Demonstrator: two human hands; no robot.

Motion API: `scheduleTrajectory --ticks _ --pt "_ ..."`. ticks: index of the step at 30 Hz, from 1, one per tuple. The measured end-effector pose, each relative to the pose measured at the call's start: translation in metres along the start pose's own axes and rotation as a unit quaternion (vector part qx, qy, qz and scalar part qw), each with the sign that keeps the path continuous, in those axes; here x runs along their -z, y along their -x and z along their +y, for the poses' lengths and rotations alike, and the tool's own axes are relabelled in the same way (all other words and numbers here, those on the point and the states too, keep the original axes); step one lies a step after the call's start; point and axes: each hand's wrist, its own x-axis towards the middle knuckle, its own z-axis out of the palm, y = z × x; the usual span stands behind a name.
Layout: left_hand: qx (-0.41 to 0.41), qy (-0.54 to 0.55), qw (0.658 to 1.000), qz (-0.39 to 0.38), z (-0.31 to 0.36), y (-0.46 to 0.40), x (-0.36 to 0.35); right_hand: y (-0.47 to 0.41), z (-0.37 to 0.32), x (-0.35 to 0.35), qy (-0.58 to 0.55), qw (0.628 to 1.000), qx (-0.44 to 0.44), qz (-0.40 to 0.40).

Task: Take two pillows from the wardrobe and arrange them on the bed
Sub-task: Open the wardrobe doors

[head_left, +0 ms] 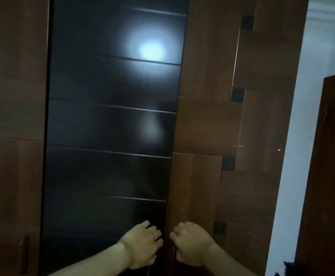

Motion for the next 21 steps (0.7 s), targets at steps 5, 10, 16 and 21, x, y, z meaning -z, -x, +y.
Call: scheduleTrajectory --ticks 5,10,16,21 --pt "-0.014 -0.053 0.997 -0.061 0.029 -0.006 -0.052 -0.013 -0.034 -0.064 0.053 0.997 0.046 -0.018" --pt "-0.008 -0.139 0.987 -0.085 0.045 -0.017 -0.087 -0.025 -0.049 -0.097 0.101 0.994 0.015 -0.043" --pt "0.026 -0.237 0.963 -0.127 0.061 -0.023 -0.112 -0.019 -0.047 -0.115 0.187 0.981 -0.02 -0.057" --pt "0.041 -0.175 0.972 -0.15 0.073 -0.019 -0.098 -0.02 -0.063 -0.116 0.181 0.982 -0.038 -0.035"
